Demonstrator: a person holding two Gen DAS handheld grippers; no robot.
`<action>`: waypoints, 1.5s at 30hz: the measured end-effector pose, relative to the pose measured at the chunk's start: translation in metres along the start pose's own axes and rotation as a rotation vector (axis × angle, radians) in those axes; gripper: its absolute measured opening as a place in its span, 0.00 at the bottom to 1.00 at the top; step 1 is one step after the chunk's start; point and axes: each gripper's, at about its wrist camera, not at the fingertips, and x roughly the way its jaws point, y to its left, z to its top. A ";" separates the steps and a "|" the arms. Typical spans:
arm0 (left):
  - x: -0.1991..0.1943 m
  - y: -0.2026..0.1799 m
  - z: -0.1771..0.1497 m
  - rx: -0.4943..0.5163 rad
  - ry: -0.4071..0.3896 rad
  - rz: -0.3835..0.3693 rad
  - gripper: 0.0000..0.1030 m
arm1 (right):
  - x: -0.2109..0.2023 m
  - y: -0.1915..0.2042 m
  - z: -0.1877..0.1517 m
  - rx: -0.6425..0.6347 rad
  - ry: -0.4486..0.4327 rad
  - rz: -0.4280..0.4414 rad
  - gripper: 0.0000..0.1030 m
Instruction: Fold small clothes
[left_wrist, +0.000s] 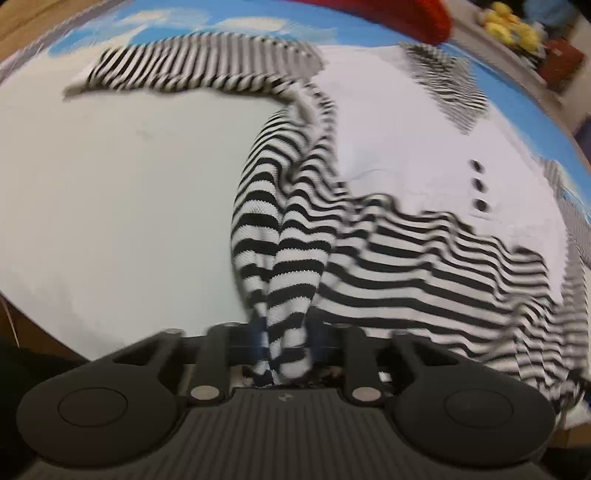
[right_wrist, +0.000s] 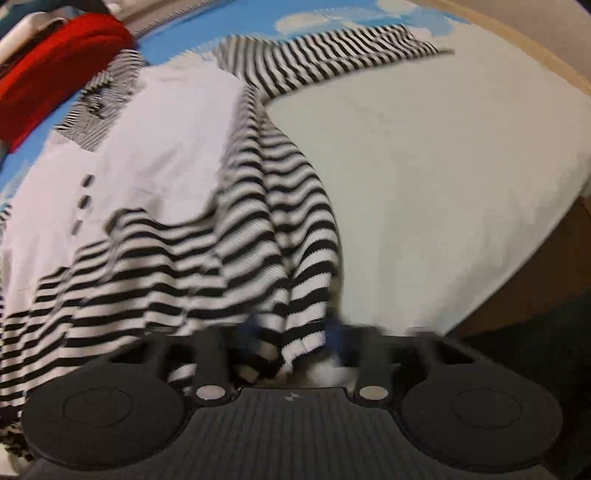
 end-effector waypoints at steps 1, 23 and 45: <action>-0.007 -0.003 -0.002 0.010 -0.011 -0.009 0.17 | -0.004 -0.002 0.003 0.019 -0.012 0.006 0.17; -0.028 -0.037 -0.017 0.148 -0.078 -0.004 0.36 | -0.025 0.012 0.006 -0.123 -0.062 -0.044 0.47; -0.090 -0.031 0.011 0.129 -0.305 0.028 0.37 | -0.078 0.023 0.017 -0.192 -0.383 0.046 0.54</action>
